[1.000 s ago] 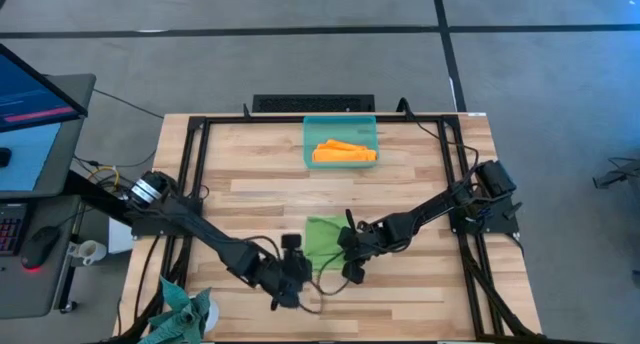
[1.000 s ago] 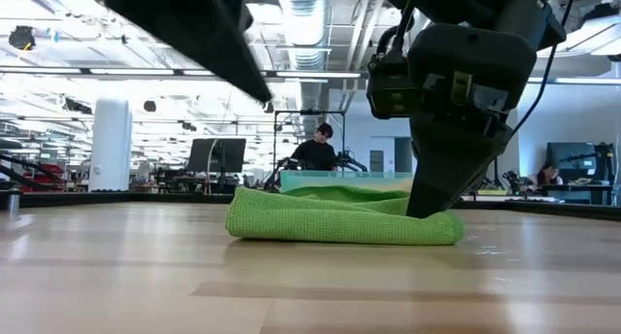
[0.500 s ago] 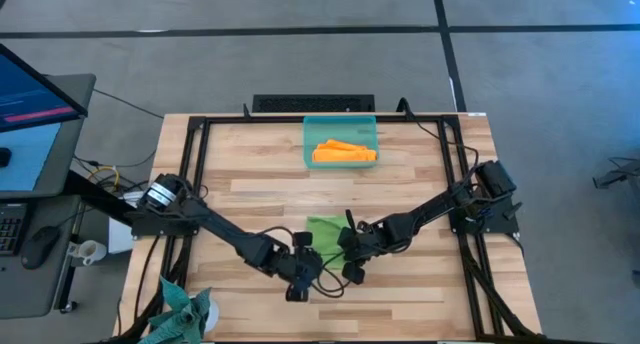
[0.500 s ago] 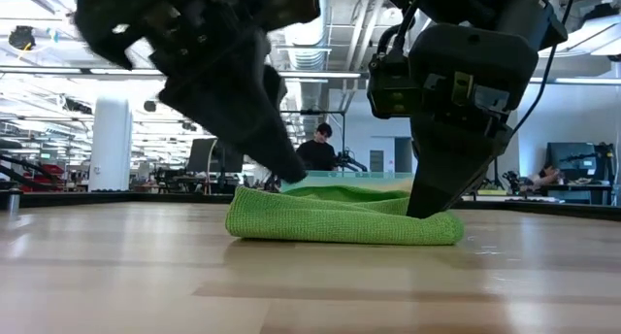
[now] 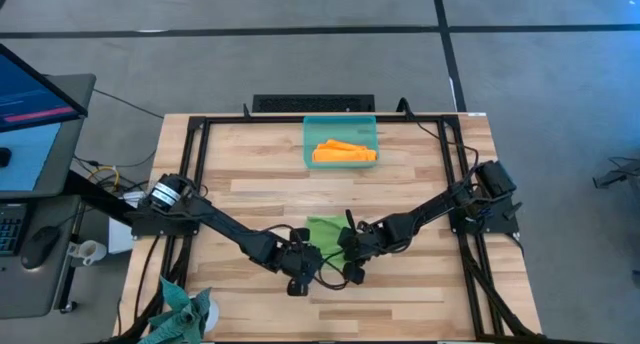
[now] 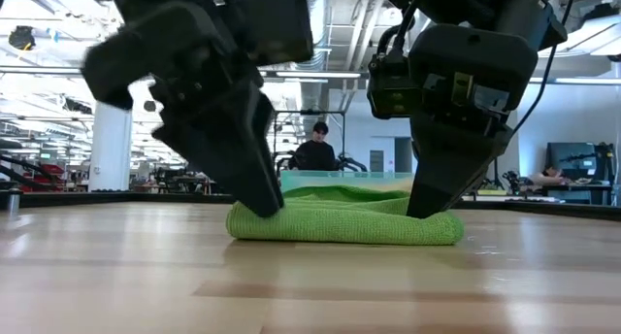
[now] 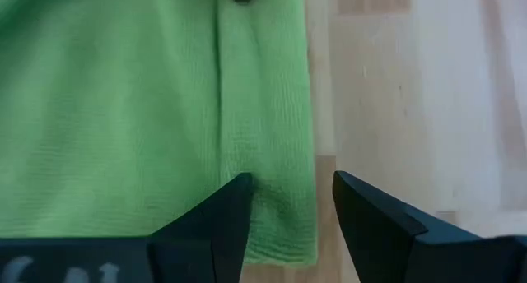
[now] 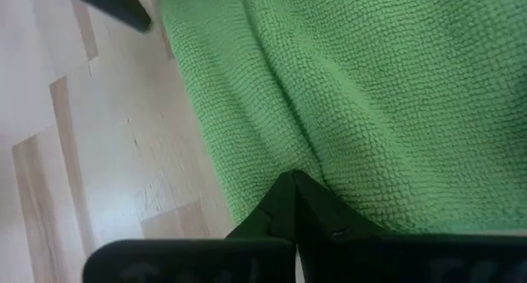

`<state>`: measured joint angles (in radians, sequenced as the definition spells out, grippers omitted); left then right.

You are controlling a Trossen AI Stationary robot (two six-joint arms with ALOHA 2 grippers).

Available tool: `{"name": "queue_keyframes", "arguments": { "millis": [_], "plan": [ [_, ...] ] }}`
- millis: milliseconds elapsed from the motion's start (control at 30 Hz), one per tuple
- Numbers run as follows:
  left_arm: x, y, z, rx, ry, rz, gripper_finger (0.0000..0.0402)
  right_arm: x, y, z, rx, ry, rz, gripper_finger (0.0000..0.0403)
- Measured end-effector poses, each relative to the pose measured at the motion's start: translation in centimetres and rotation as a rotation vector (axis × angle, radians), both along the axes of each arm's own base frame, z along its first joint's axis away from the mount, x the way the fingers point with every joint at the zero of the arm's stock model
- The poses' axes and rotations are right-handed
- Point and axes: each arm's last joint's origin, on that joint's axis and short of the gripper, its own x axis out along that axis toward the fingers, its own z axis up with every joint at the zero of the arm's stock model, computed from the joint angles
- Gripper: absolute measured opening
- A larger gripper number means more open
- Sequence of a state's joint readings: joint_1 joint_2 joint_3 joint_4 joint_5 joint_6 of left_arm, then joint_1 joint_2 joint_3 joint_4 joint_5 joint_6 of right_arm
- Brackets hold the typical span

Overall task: Roll microfiber towels into tight, uniform cylinder then place into a basket
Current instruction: Roll the green microfiber towel

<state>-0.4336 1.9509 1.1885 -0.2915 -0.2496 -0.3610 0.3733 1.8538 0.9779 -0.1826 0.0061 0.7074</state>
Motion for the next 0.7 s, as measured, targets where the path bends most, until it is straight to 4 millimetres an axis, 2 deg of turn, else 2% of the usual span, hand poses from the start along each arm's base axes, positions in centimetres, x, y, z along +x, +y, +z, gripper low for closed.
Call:
{"name": "queue_keyframes", "arguments": {
  "millis": [333, 567, 700],
  "plan": [
    [-0.3, 0.3, -1.1, -0.035, 0.083, 0.077, 0.0167, -0.3, 0.8, 0.0, 0.003, -0.005, 0.025, 0.0022],
    [-0.3, -1.7, -0.9, -0.146, 0.036, 0.016, 0.0167, -0.8, 2.4, 0.0, 0.018, -0.016, 0.075, 0.0039],
    [-0.3, -2.1, -0.8, -0.171, 0.031, -0.001, 0.0167, -1.0, 2.9, 0.1, 0.024, -0.027, 0.091, 0.0062]
  ]
}}
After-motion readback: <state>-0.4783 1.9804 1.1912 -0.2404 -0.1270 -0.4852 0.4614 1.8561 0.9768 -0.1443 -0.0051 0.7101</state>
